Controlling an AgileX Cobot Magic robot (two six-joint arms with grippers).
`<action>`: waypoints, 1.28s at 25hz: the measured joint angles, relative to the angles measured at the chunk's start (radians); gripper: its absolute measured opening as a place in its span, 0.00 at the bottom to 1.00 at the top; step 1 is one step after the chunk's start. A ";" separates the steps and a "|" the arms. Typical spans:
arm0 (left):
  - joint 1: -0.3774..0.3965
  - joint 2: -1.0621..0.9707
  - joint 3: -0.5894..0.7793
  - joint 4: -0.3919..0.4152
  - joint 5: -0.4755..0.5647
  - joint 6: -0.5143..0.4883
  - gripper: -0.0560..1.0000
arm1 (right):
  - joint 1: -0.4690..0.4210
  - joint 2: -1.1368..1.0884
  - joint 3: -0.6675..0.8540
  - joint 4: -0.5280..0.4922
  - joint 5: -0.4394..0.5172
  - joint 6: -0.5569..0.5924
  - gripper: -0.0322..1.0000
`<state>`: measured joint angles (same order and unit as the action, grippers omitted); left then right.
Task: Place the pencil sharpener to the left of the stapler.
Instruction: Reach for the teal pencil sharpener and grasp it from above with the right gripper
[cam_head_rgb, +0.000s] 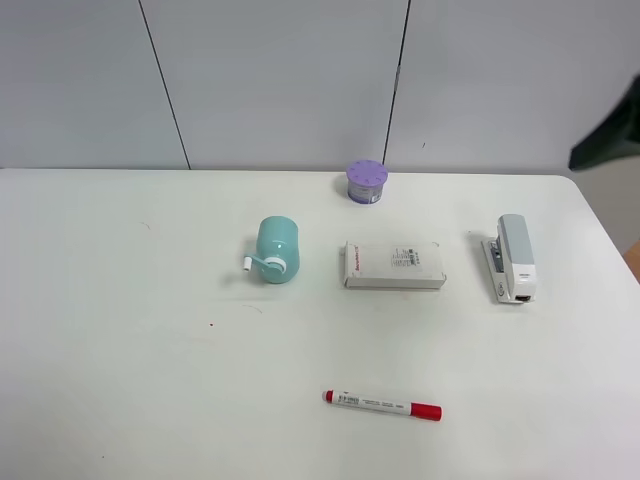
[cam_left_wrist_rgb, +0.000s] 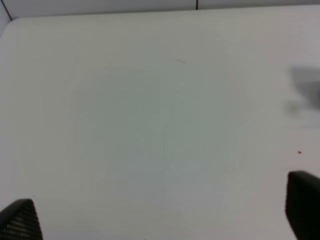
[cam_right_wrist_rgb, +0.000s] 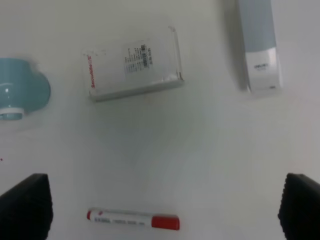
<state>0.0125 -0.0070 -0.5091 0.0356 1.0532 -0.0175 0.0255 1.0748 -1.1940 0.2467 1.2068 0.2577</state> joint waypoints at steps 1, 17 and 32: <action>0.000 0.000 0.000 0.000 0.000 0.000 0.99 | 0.034 0.076 -0.066 -0.014 0.000 0.024 0.89; 0.000 0.000 0.000 0.000 0.000 0.000 0.99 | 0.543 1.032 -0.937 -0.072 0.001 0.299 0.89; 0.000 0.000 0.000 0.000 0.000 0.000 0.99 | 0.642 1.221 -0.945 -0.057 0.014 0.376 0.89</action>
<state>0.0125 -0.0070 -0.5091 0.0356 1.0532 -0.0175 0.6671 2.2958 -2.1394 0.1896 1.2206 0.6341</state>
